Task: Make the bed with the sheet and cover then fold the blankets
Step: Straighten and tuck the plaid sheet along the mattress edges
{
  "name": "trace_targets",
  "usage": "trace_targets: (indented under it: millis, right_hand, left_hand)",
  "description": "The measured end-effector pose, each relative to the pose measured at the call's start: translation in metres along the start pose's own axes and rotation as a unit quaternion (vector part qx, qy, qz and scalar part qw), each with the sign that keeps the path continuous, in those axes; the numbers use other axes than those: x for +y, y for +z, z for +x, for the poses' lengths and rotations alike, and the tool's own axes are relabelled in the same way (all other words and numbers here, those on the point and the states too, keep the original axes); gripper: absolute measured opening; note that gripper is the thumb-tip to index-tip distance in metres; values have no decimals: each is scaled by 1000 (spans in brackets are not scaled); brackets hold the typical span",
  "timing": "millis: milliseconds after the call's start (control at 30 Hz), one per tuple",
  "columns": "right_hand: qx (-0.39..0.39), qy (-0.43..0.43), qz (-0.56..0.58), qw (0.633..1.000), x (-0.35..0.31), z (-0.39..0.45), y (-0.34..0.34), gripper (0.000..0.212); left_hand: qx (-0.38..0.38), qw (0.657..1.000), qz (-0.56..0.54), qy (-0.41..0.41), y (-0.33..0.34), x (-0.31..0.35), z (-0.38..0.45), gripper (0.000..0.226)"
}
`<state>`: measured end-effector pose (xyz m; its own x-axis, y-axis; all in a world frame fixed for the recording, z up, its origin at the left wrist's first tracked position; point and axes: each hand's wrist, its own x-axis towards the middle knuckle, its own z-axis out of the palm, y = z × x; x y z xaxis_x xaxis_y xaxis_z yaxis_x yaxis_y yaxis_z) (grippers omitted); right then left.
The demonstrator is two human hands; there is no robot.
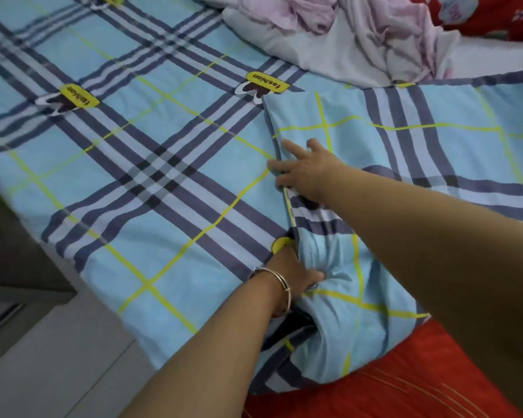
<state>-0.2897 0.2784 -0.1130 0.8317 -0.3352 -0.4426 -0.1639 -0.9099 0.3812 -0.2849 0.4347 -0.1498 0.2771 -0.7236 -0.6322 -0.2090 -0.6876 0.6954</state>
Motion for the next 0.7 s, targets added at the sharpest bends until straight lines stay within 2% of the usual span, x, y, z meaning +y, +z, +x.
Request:
trace_targets:
  millis: [133,333,433,567,633,700]
  right_hand:
    - [-15,64,-93,993,1,3,-1,40]
    - [-91,163,44,981,7,-23,-8,38]
    - [-98,177,43,978,9,-49,-10,37]
    - [-123,212,52,968,11,-86,-10,38]
    - [-133,232,77,961,11,-103,-9,39]
    - [-161,246,99,951,9,-124,-9,38]
  left_hand:
    - [8,999,35,-14,-2,-1,-4,56]
    - [23,991,129,-28,5,-2,-16,44]
    - [31,983,180,15,10,7,-30,51]
    - [18,981,187,38,24,18,-53,43]
    - [5,988,147,47,34,16,-61,65]
    - [-54,996,53,44,41,15,-73,80]
